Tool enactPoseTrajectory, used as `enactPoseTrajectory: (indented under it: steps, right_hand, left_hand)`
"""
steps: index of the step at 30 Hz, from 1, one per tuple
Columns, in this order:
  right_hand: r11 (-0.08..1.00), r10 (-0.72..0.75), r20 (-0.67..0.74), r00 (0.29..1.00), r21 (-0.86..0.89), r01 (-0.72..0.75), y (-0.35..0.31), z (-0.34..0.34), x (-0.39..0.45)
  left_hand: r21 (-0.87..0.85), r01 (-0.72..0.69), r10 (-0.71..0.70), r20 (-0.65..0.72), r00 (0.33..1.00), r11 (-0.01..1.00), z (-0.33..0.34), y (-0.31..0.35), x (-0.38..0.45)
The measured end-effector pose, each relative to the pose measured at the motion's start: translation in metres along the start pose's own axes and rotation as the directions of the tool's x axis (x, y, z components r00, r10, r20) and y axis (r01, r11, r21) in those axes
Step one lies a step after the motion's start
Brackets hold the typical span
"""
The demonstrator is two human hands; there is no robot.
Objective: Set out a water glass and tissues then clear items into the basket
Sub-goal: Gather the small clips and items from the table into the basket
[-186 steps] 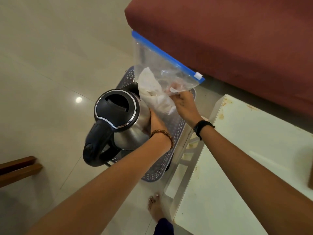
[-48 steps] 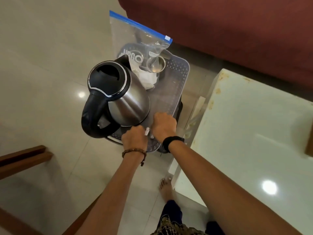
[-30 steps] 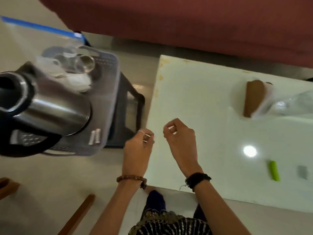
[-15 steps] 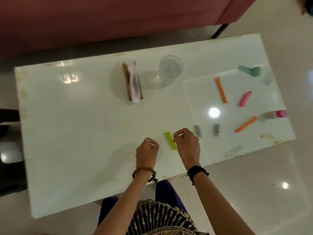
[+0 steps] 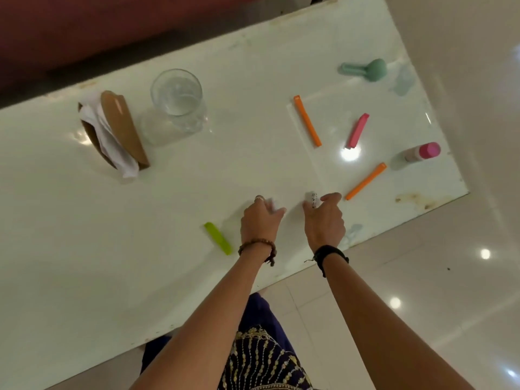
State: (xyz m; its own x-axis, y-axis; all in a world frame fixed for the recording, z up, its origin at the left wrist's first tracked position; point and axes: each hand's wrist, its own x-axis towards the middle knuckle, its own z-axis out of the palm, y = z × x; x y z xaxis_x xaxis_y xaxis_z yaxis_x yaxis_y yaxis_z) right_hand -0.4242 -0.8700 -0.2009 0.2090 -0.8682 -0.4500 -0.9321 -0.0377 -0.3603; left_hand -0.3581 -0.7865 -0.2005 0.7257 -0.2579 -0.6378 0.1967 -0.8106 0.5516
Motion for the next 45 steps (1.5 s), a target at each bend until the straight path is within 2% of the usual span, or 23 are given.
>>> enactPoseTrajectory:
  steps: [4, 9, 14, 18, 24, 27, 32, 35, 38, 41, 45]
  right_hand:
    - [1.000, -0.018, 0.045, 0.999, -0.002, 0.018, 0.007, -0.002, 0.005]
    - [0.997, -0.052, 0.079, 0.995, 0.059, 0.047, 0.006, -0.008, -0.015]
    - [0.955, -0.110, 0.186, 0.976, 0.291, 0.052, -0.034, -0.003, -0.085]
    - [0.917, -0.238, 0.311, 0.920, 0.385, 0.107, -0.078, 0.015, -0.163]
    - [0.880, -0.416, 0.456, 0.787, 0.422, 0.220, -0.151, 0.073, -0.295]
    - [0.859, -0.484, 0.515, 0.708, 0.435, 0.271, -0.186, 0.107, -0.361]
    - [0.797, -0.604, 0.594, 0.532, 0.450, 0.403, -0.236, 0.168, -0.470]
    - [0.737, -0.672, 0.597, 0.438, 0.482, 0.474, -0.259, 0.207, -0.528]
    - [0.661, -0.721, 0.598, 0.349, 0.442, 0.607, -0.277, 0.243, -0.568]
    - [0.566, -0.732, 0.636, 0.245, 0.367, 0.738, -0.289, 0.278, -0.599]
    - [0.370, -0.722, 0.677, 0.144, 0.202, 0.907, -0.297, 0.312, -0.622]
  left_hand:
    - [0.052, 0.029, -0.028, -0.023, 0.999, 0.998, 0.015, 0.010, 0.004]
    - [-0.035, 0.033, -0.034, -0.043, 0.998, 0.999, -0.004, 0.003, -0.010]
    - [-0.155, -0.009, -0.005, -0.095, 0.995, 0.988, -0.079, -0.038, -0.037]
    - [-0.212, -0.011, -0.021, -0.149, 0.989, 0.977, -0.154, -0.087, -0.063]
    - [-0.219, -0.027, -0.055, -0.359, 0.932, 0.975, -0.283, -0.179, -0.113]
    - [-0.222, 0.001, -0.106, -0.464, 0.879, 0.975, -0.345, -0.236, -0.136]
    - [-0.201, 0.088, -0.192, -0.589, 0.785, 0.976, -0.439, -0.331, -0.171]
    - [-0.188, 0.159, -0.245, -0.671, 0.699, 0.969, -0.487, -0.383, -0.183]
    - [-0.131, 0.257, -0.276, -0.682, 0.678, 0.957, -0.518, -0.425, -0.183]
    - [-0.166, 0.325, -0.349, -0.667, 0.659, 0.931, -0.534, -0.462, -0.175]
    - [-0.176, 0.393, -0.421, -0.554, 0.718, 0.903, -0.536, -0.489, -0.151]
